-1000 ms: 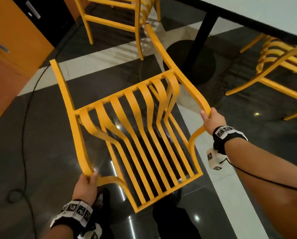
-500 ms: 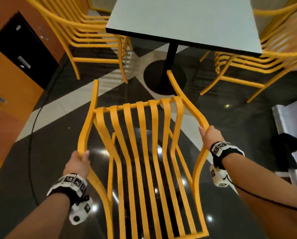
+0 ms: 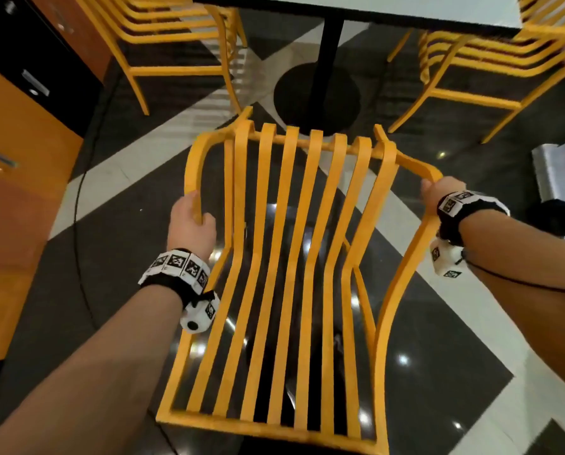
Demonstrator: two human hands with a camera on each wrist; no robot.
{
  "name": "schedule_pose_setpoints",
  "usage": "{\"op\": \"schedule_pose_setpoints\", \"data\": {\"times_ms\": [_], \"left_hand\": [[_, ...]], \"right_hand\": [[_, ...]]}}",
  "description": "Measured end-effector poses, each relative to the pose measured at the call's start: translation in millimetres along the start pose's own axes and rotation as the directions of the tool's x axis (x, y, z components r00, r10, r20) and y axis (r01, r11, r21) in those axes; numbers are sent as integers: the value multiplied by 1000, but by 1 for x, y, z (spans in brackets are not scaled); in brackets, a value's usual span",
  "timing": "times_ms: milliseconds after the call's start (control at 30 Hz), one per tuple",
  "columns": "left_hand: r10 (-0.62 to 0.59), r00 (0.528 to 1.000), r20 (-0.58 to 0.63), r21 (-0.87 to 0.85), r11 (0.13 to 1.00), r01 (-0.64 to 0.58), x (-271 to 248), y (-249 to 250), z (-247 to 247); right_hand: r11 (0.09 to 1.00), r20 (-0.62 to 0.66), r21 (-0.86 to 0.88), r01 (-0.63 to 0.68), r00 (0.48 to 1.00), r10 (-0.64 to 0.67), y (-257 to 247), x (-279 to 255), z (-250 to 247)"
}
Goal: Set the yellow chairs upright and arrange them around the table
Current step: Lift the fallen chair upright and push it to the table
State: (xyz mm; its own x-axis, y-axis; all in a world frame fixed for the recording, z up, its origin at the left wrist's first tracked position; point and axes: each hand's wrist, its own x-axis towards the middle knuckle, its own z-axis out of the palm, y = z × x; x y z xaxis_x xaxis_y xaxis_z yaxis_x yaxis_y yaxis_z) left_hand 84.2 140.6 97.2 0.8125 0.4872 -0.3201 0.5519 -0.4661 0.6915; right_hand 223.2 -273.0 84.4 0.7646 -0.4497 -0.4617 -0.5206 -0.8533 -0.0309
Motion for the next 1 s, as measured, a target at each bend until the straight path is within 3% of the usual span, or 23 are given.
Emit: {"op": "schedule_pose_setpoints", "data": {"times_ms": [133,200,267,333,367,433,467,533,600,700,767,867,933,1000], "left_hand": [[-188,970,152,205,966,155,-33,-47,30],[-324,918,230,295,922,251,-49,-75,46],[-454,832,319,433,851,298,-62,-104,58],[-530,780,332,613,750,248,-79,-128,65],[-527,798,292,691,693,205,-87,-136,65],[-499,838,221,776,611,159,-98,-149,60],[-518,833,195,775,602,194,-101,-150,57],[-609,776,161,750,587,305,-98,-155,54],[-649,736,192,743,586,323,-90,-161,51],[-648,725,233,748,596,292,-88,-154,47],[-623,748,228,770,586,253,-85,-141,45],[-594,760,262,816,557,154,-71,-111,39],[-556,781,286,800,587,125,-57,-89,32],[-467,823,322,779,625,50,-44,-64,23]], "right_hand": [[981,14,-168,96,995,-95,-21,28,-30],[939,40,-309,155,988,-149,-33,42,-43],[885,84,-424,191,982,-172,-44,61,-49],[808,116,-542,232,973,-202,-56,69,-54],[765,137,-594,250,968,-210,-61,67,-57],[767,122,-590,251,967,-222,-65,71,-59],[799,94,-552,240,969,-226,-65,79,-58],[857,26,-457,238,967,-255,-64,90,-58],[967,-82,-195,165,979,-184,-60,98,-55],[995,-143,63,76,987,-67,-55,84,-37],[991,-87,51,124,989,-119,-40,57,-24],[953,120,-188,239,968,-219,-3,-5,5],[871,359,-303,387,893,-272,21,-49,30],[822,538,-305,481,799,-268,37,-97,49]]}}
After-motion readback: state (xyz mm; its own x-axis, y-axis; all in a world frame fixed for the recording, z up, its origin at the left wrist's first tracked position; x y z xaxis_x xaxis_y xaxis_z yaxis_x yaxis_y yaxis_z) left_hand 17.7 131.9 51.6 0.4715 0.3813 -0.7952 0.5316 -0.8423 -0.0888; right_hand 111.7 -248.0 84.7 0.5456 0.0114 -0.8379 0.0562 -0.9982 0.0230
